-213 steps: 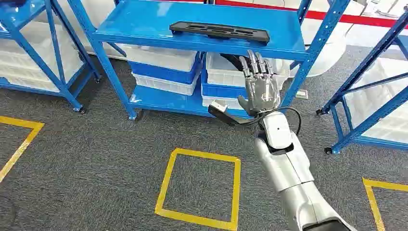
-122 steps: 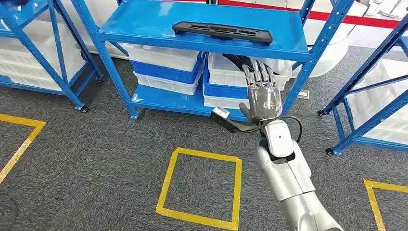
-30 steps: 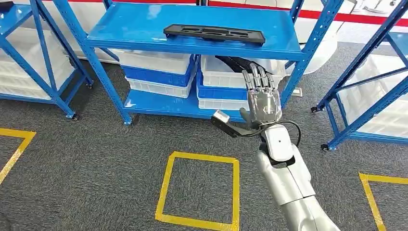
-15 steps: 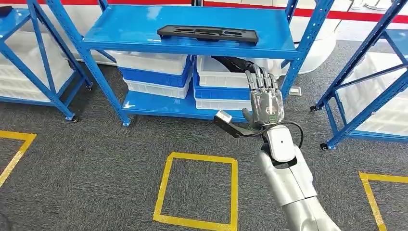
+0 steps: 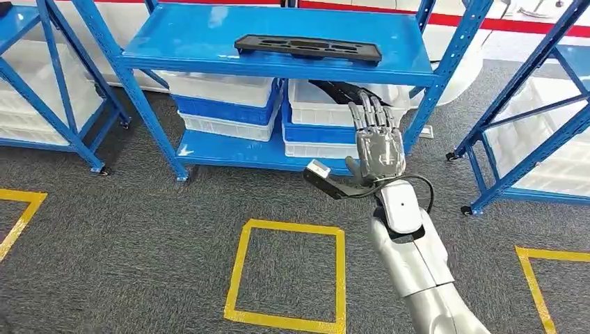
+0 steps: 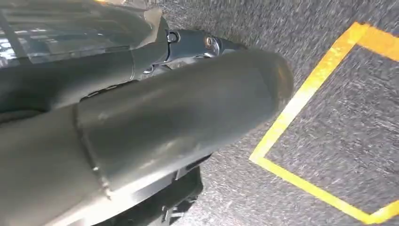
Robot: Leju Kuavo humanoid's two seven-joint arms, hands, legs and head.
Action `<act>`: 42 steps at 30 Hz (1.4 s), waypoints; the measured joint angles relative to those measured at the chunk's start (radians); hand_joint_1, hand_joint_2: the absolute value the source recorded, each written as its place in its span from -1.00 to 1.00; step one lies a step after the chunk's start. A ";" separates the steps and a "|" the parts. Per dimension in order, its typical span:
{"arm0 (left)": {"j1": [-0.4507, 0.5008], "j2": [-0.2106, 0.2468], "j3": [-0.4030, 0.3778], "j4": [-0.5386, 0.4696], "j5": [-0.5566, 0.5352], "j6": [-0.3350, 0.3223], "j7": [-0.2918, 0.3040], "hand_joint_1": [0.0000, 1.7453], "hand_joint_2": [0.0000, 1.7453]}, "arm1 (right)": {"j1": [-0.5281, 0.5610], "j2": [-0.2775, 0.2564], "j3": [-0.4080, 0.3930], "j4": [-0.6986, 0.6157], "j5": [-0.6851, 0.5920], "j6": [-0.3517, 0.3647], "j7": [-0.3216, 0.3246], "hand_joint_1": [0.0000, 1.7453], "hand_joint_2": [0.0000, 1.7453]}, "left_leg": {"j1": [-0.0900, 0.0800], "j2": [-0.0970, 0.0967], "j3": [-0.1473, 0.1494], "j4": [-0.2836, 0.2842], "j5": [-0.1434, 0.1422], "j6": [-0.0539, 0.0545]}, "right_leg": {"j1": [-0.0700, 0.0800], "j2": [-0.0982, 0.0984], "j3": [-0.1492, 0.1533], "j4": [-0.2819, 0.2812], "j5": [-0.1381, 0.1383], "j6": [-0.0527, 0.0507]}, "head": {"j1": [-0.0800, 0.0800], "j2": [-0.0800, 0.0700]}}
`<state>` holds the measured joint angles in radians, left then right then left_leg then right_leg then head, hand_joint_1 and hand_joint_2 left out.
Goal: Take the parts from the cabinet and place them on the table.
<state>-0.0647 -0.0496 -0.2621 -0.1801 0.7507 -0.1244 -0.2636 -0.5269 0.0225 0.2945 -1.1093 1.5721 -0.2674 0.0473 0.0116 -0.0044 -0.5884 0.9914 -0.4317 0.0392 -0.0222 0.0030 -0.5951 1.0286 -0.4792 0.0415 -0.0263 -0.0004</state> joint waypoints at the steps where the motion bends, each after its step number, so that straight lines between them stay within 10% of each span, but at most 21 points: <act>1: -0.001 0.000 0.000 0.000 0.000 -0.001 0.000 -1.00 -1.00 | 0.000 -0.001 0.000 0.000 0.000 0.000 0.001 -1.00 1.00 | -0.002 0.001 -0.001 0.000 0.000 0.009 | 0.000 0.000 -0.032 0.067 -0.034 -0.009 | 0.001 0.000; 4: 0.000 -0.001 0.000 0.000 -0.002 -0.003 0.002 -1.00 -1.00 | 0.016 -0.005 0.000 0.000 0.000 0.001 0.002 -1.00 1.00 | -0.011 0.001 -0.002 0.001 -0.001 0.015 | 0.003 0.000 -0.136 0.286 -0.108 -0.014 | 0.004 0.000; 6: 0.000 -0.001 0.000 0.000 -0.003 -0.004 0.002 -1.00 -1.00 | 0.019 -0.008 -0.002 0.000 0.000 0.001 0.003 -1.00 1.00 | -0.017 -0.003 -0.001 0.002 -0.001 0.015 | 0.004 0.000 -0.107 0.224 -0.071 -0.001 | 0.005 0.000; 9: -0.001 -0.002 0.000 0.000 -0.007 -0.004 0.002 -1.00 -1.00 | 0.015 -0.009 -0.004 -0.003 0.000 0.001 0.003 -1.00 1.00 | -0.022 -0.004 -0.004 0.014 -0.008 0.010 | 0.004 -0.004 0.011 -0.025 0.010 0.001 | 0.005 0.000; 15: -0.003 0.003 -0.003 0.000 -0.019 -0.007 0.010 -1.00 -1.00 | 0.015 -0.013 -0.012 -0.016 0.000 0.018 0.003 -1.00 1.00 | -0.021 -0.002 -0.019 0.046 -0.036 -0.017 | -0.005 -0.001 0.024 -0.036 0.028 -0.030 | 0.002 0.000; 19: -0.004 0.002 -0.006 0.000 -0.029 -0.008 0.018 -1.00 -1.00 | 0.021 -0.017 -0.017 -0.028 0.000 0.035 0.008 -1.00 1.00 | 0.004 0.001 -0.145 0.317 -0.162 -0.049 | -0.009 -0.002 0.023 -0.035 0.027 -0.032 | -0.004 0.000; 21: -0.005 0.003 -0.009 0.000 -0.031 -0.007 0.022 -1.00 -1.00 | 0.027 -0.021 -0.021 -0.033 0.000 0.037 0.009 -1.00 1.00 | 0.014 0.002 -0.135 0.288 -0.121 -0.056 | -0.014 -0.002 0.024 -0.035 0.027 -0.032 | -0.004 0.000; 24: -0.009 0.005 -0.012 0.000 -0.032 -0.007 0.023 -1.00 -1.00 | 0.027 -0.023 -0.027 -0.047 0.000 0.037 0.009 -1.00 1.00 | 0.027 0.001 -0.008 0.029 -0.005 -0.067 | -0.022 0.002 0.029 -0.035 0.026 -0.024 | -0.005 0.000; 29: -0.016 0.004 -0.018 0.000 -0.036 -0.004 0.027 -1.00 -1.00 | 0.029 -0.028 -0.032 -0.056 0.000 0.037 0.012 -1.00 1.00 | 0.000 -0.004 -0.003 0.013 -0.010 -0.026 | -0.010 0.004 0.026 -0.051 0.033 0.021 | -0.007 0.000; 32: -0.021 0.003 -0.020 0.000 -0.039 -0.004 0.030 -1.00 -1.00 | 0.030 -0.037 -0.037 -0.061 0.000 0.036 0.012 -1.00 1.00 | -0.003 -0.001 0.000 0.000 0.000 0.006 | -0.010 -0.002 -0.048 0.100 -0.047 -0.002 | -0.003 0.000; 35: -0.020 0.000 -0.021 0.000 -0.039 -0.004 0.033 -1.00 -1.00 | 0.047 -0.044 -0.038 -0.061 0.000 0.036 0.012 -1.00 1.00 | -0.016 -0.002 -0.001 0.001 0.000 0.014 | 0.001 -0.001 -0.141 0.294 -0.106 -0.007 | 0.000 0.000; 39: -0.022 -0.002 -0.023 0.000 -0.049 0.016 0.036 -1.00 -1.00 | 0.048 -0.049 -0.039 -0.065 0.000 0.035 0.013 -1.00 1.00 | -0.029 -0.006 0.003 0.003 0.000 0.014 | 0.014 -0.002 0.000 0.010 0.007 -0.003 | -0.001 0.000; 42: -0.025 -0.002 -0.043 0.000 -0.100 0.112 0.034 -1.00 -1.00 | 0.046 -0.048 -0.039 -0.066 0.000 0.036 0.015 -1.00 1.00 | -0.038 -0.004 -0.006 0.014 -0.008 0.021 | 0.016 -0.003 0.022 -0.038 0.028 -0.017 | -0.003 0.000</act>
<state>-0.0897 -0.0511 -0.3048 -0.1804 0.6504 -0.0128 -0.2296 -0.4805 -0.0259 0.2560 -1.1753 1.5721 -0.2316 0.0626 -0.0269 -0.0088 -0.5948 1.0056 -0.4396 0.0602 -0.0067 0.0001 -0.5729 0.9902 -0.4512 0.0241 -0.0294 -0.0004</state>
